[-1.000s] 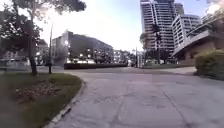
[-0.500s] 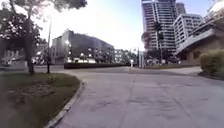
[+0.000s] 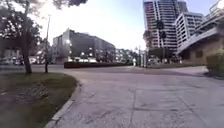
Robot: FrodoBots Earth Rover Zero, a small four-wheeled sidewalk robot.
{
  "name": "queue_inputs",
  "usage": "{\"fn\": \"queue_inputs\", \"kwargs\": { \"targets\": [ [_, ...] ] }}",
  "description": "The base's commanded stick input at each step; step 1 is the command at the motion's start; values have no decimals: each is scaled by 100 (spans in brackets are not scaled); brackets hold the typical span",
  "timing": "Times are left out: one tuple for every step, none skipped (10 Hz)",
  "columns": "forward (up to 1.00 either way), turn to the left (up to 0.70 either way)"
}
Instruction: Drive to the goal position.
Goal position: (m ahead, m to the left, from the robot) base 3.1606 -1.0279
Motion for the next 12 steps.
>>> {"fn": "queue_inputs", "kwargs": {
  "targets": [
    [70,0],
    [70,-13],
    [70,-35],
    [70,-35],
    [70,-35],
    [70,-35],
    [70,-35],
    [70,-35],
    [70,-35],
    [70,-35],
    [70,-35],
    [70,-35]
  ]
}}
